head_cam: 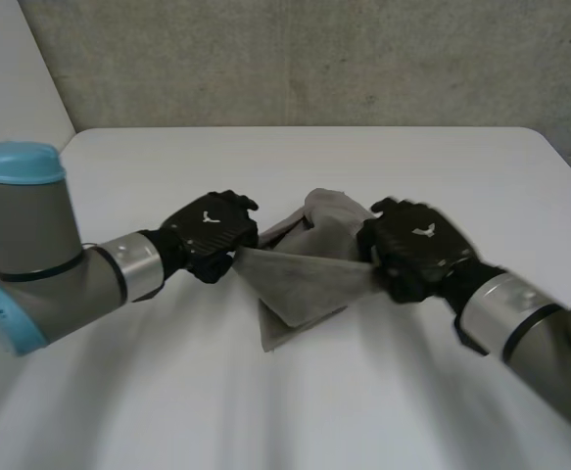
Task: Fold the towel.
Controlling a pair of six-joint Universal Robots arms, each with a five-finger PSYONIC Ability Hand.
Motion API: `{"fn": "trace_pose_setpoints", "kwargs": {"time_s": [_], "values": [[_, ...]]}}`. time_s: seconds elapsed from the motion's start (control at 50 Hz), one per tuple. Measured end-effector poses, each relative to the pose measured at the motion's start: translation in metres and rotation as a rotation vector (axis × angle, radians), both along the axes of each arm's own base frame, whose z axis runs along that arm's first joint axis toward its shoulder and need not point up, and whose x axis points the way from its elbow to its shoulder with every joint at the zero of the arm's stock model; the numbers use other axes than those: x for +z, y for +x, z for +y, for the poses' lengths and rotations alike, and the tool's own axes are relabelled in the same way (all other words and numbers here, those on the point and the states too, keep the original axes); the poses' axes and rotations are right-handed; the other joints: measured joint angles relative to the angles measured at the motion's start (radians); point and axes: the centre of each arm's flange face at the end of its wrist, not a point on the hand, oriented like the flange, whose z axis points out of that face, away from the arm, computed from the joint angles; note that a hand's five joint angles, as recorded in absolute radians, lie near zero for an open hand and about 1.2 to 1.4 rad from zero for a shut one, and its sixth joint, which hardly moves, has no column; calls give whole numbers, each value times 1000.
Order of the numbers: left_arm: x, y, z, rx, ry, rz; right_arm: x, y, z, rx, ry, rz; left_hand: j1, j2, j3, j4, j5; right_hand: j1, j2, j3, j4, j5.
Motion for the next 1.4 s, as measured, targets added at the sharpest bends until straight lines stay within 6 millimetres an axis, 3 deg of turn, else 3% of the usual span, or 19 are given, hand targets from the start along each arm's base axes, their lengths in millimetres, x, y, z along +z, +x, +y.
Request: {"fn": "trace_pose_setpoints", "kwargs": {"time_s": [0.14, 0.28, 0.38, 0.52, 0.64, 0.68, 0.74, 0.8, 0.82, 0.88, 0.92, 0.96, 1.0, 1.06, 1.22, 1.4], "values": [[20, 14, 15, 56, 46, 53, 9, -13, -10, -6, -9, -10, 0, 0, 0, 0, 0, 0, 4, 0, 0, 2], [35, 16, 37, 94, 163, 168, -1, -12, -6, 16, 29, -6, 8, 0, 0, 0, 0, 0, 6, 0, 0, 12], [36, 13, 45, 96, 216, 204, -11, -8, -6, 27, 60, 5, 8, 0, 0, 0, 0, 0, 6, 0, 0, 12], [22, 6, 34, 92, 239, 197, -12, 1, -14, 51, 58, 9, 13, 0, 0, 0, 0, 3, 5, 0, 0, 12], [18, -4, 2, 92, 183, 200, -6, 16, -38, 85, 30, 26, 13, 0, 0, 0, 0, 3, 5, 0, 0, 12], [25, -8, -11, 94, 134, 207, 4, 25, -48, 101, -16, 30, 14, 1, 0, 0, 0, 4, 5, 0, 0, 12], [50, -16, -29, 106, 11, 242, 38, 40, -66, 113, -151, 15, 14, 3, 0, 0, 0, 4, 5, 0, 0, 12], [96, -25, -41, 122, -173, 327, 98, 50, -78, 79, -365, -53, 15, 3, 0, 0, 0, 4, 5, 0, 0, 12], [122, -27, -40, 128, -254, 384, 127, 51, -79, 56, -457, -95, 15, 3, 0, 0, 0, 4, 5, 0, 0, 12], [191, -22, -25, 129, -436, 568, 197, 43, -67, 5, -672, -235, 15, 3, 0, 0, 0, 4, 5, 0, 0, 12], [221, -15, -11, 116, -502, 667, 223, 37, -56, 2, -744, -304, 15, 3, 0, 0, 0, 4, 5, 0, 0, 12], [244, -7, 4, 93, -540, 759, 236, 31, -47, 16, -774, -351, 15, 3, 0, 0, 0, 4, 5, 0, 0, 12], [252, 0, 15, 70, -543, 811, 238, 26, -42, 39, -768, -372, 15, 3, 0, 0, 1, 4, 5, 0, 0, 12], [242, 4, 22, 48, -495, 815, 224, 21, -42, 60, -715, -355, 15, 3, 0, 0, 4, 4, 5, 0, 0, 12], [149, 4, 34, 56, -191, 642, 140, 10, -48, 71, -496, -174, 15, 3, 0, 0, 4, 7, 5, 0, 0, 12], [50, 4, 66, 81, 10, 399, 53, 3, -33, 86, -360, 69, 15, 3, 0, 0, 5, 7, 5, 0, 0, 12]]}}
